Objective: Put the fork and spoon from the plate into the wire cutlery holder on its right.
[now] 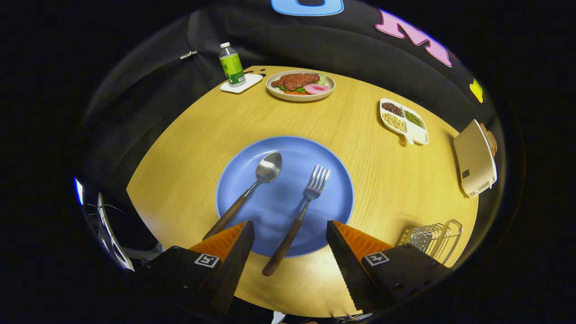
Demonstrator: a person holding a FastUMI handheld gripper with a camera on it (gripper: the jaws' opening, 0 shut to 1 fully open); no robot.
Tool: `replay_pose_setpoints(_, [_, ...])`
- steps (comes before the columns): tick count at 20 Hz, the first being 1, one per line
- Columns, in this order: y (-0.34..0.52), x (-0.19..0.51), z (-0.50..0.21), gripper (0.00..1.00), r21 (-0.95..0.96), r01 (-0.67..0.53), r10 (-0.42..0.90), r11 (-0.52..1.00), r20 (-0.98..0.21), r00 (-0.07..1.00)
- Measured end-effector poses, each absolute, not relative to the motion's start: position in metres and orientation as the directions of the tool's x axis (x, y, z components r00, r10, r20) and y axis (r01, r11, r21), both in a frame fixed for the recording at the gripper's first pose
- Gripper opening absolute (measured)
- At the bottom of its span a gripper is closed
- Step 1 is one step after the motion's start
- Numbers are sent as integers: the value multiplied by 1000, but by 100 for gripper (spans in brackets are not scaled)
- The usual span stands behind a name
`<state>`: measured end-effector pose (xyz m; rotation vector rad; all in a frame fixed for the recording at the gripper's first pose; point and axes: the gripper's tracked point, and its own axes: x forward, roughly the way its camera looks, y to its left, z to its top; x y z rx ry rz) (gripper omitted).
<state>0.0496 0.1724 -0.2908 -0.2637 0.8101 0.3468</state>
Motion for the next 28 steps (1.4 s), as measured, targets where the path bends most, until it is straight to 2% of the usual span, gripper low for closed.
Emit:
replay_pose_setpoints(4, [172, 58, -313, 98, -97, -386, 170, 917, -783, 599])
replay_pose_setpoints(6, [172, 60, -322, 89, -88, -373, 157, 924, -801, 578])
replay_pose_setpoints(7, [173, 60, -326, 75, -78, -365, 156, 928, -808, 568])
replay_pose_setpoints(8, [172, 62, -328, 66, -76, -355, 149, 932, -812, 565])
replay_pose_setpoints(9, [170, 63, -327, 47, -78, -345, 140, 935, -815, 562])
replay_pose_setpoints(11, [170, 63, -325, 31, -43, -331, 159, 943, -813, 560])
replay_pose_setpoints(12, [167, 64, -328, 30, -34, -318, 157, 948, -817, 556])
replay_pose_setpoints(14, [168, 65, -325, 17, 20, -304, 190, 953, -819, 542])
replay_pose_setpoints(16, [175, 64, -320, 13, 113, -305, 269, 945, -800, 537])
replay_pose_setpoints(18, [169, 59, -316, 10, 160, -287, 293, 945, -803, 519])
replay_pose_setpoints(28, [111, 15, -239, 7, 133, -324, 304, 937, -771, 560])
